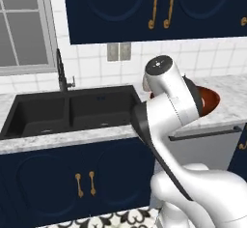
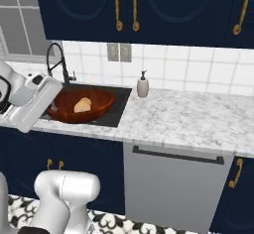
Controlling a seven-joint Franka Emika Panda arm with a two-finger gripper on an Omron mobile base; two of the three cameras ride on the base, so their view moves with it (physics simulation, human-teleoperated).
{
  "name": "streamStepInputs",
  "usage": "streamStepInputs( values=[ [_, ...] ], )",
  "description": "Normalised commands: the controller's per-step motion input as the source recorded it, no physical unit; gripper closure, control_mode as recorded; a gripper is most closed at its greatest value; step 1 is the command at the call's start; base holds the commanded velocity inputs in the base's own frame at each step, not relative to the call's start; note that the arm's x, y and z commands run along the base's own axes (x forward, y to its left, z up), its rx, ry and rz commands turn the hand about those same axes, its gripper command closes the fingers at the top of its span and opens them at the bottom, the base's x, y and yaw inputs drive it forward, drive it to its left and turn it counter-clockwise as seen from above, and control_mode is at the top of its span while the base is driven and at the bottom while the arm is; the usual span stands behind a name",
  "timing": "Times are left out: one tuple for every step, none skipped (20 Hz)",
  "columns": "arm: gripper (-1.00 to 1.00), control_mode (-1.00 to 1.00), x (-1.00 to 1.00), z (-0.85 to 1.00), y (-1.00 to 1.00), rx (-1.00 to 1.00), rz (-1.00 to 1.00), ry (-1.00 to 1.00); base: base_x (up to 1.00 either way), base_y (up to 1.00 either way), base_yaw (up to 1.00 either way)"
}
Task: Pick the squash from the sink and place it in the bowl. Then pick the bowl and place it in the microwave. Then close the microwave door and press the start button.
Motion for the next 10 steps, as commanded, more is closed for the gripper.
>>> streamStepInputs(
  values=[
    [1.00,1.00,0.00,0.00,0.00,0.00,0.00,0.00,-0.74,0.00,0.00],
    [1.00,1.00,0.00,0.00,0.00,0.00,0.00,0.00,-0.59,0.00,0.00],
    [1.00,1.00,0.00,0.00,0.00,0.00,0.00,0.00,-0.39,0.00,0.05],
    [1.00,1.00,0.00,0.00,0.00,0.00,0.00,0.00,-0.25,0.00,0.21],
    [1.00,1.00,0.00,0.00,0.00,0.00,0.00,0.00,-0.09,0.00,0.34],
    [1.00,1.00,0.00,0.00,0.00,0.00,0.00,0.00,-0.11,0.00,0.56],
    [1.00,1.00,0.00,0.00,0.00,0.00,0.00,0.00,-0.09,0.00,0.66],
    [1.00,1.00,0.00,0.00,0.00,0.00,0.00,0.00,-0.08,0.00,0.73],
    [1.00,1.00,0.00,0.00,0.00,0.00,0.00,0.00,-0.14,0.00,0.77],
    [1.00,1.00,0.00,0.00,0.00,0.00,0.00,0.00,-0.16,0.00,0.81]
  ],
)
